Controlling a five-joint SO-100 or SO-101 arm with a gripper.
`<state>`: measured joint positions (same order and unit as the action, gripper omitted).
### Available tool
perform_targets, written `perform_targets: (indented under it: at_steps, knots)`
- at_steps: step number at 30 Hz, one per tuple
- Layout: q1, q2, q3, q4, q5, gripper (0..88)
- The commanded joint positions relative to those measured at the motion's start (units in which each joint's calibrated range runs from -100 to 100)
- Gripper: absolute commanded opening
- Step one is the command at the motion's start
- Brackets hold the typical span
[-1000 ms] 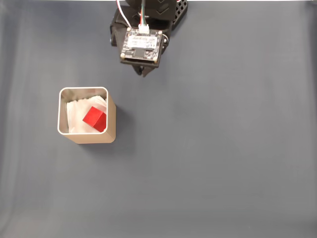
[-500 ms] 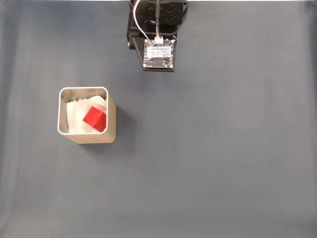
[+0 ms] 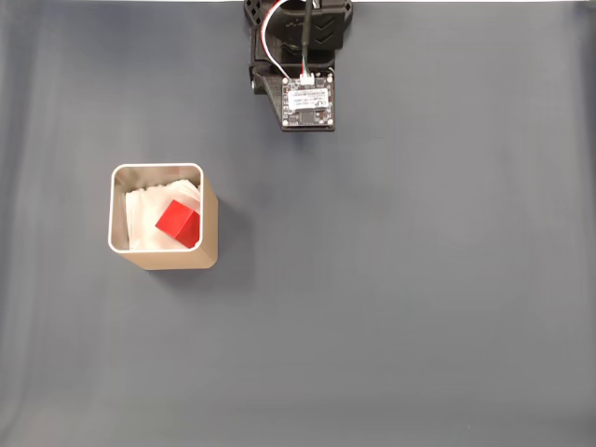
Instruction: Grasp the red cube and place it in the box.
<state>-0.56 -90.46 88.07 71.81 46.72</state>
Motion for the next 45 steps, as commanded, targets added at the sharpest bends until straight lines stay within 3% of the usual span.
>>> perform_targets:
  at_steps: [1,9,19,35,45]
  knots:
    - [0.2,-3.8,1.9,-1.1,-1.0,0.1]
    - [0.5,-9.1,6.8,-2.1,-1.3,0.1]
    - [-1.0,-9.5,11.7,-11.1,-2.7,0.1]
    - [-3.0,-9.5,11.7,4.0,0.3,0.1]
    - [-3.1,-9.5,11.7,4.2,-0.2,0.8]
